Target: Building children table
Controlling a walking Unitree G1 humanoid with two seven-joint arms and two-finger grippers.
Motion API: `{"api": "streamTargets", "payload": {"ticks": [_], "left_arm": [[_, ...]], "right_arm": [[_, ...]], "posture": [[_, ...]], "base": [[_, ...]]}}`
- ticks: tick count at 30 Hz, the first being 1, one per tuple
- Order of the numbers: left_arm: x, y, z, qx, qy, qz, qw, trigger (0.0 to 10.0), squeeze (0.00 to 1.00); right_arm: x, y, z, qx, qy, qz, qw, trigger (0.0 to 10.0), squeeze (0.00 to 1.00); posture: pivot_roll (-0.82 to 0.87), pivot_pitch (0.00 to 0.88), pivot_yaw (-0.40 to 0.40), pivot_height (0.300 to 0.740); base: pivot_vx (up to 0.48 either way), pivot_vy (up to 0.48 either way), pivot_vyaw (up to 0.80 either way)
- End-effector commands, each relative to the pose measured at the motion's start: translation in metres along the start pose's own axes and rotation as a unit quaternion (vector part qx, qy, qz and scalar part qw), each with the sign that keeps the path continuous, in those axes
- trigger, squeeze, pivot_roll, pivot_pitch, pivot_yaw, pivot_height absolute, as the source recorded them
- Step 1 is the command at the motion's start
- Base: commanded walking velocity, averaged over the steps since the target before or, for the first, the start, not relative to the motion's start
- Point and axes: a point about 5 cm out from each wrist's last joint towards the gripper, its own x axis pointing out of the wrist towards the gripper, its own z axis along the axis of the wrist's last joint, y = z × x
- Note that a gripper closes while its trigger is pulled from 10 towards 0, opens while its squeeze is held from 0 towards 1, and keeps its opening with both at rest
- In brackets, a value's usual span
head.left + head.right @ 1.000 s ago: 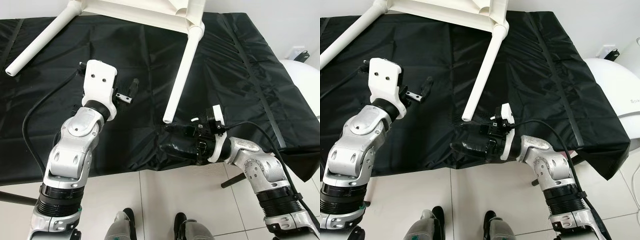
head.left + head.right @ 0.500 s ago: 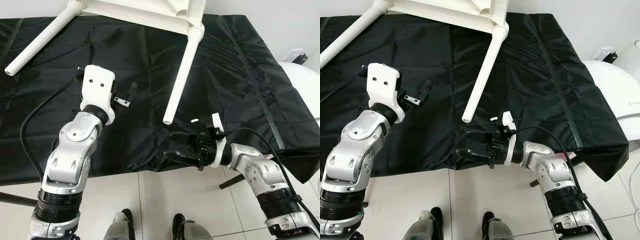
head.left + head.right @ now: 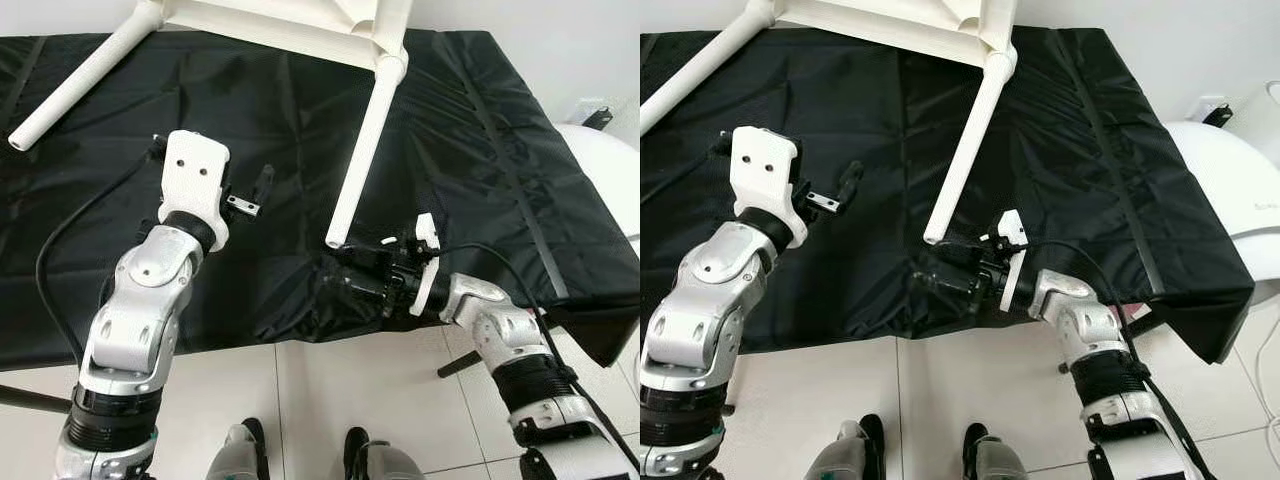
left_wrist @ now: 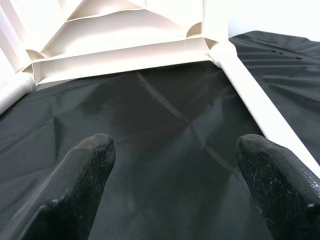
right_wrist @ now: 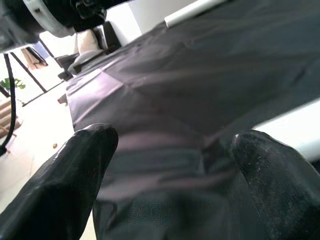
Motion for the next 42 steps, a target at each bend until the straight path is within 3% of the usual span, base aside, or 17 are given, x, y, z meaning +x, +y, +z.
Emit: {"api": "streamTargets", "payload": {"ticks": [1,12,20,33,42], "left_arm": [[-0.003,-0.002,0.000,0.005,0.003,-0.006,1.000,10.0,0.00],[-0.011,-0.001,0.006,0.015,0.003,-0.002,1.000,10.0,0.00],[-0.012,0.000,0.006,0.015,0.006,0.001,1.000,10.0,0.00],[-0.016,-0.001,0.009,0.023,0.005,0.004,1.000,10.0,0.00],[-0.017,0.000,0.009,0.023,0.003,0.008,1.000,10.0,0.00]], "right_arm": [[0.000,-0.001,-0.006,0.003,0.008,0.001,1.000,10.0,0.00],[0.014,0.000,-0.010,0.011,0.004,0.031,0.999,10.0,0.00],[0.023,-0.006,-0.011,0.005,0.005,0.019,1.000,10.0,0.00],[0.041,-0.030,0.012,-0.026,-0.023,-0.088,0.996,10.0,0.00],[0.031,-0.047,0.024,-0.054,-0.029,-0.175,0.983,10.0,0.00]], "posture": [[0.07,0.294,-0.100,0.740],[0.11,0.335,-0.102,0.740],[0.12,0.341,-0.103,0.740],[0.15,0.333,-0.118,0.740],[0.15,0.321,-0.124,0.740]], "base": [[0.000,0.000,0.00],[0.000,0.000,0.00],[0.000,0.000,0.00],[0.000,0.000,0.00],[0.000,0.000,0.00]]}}
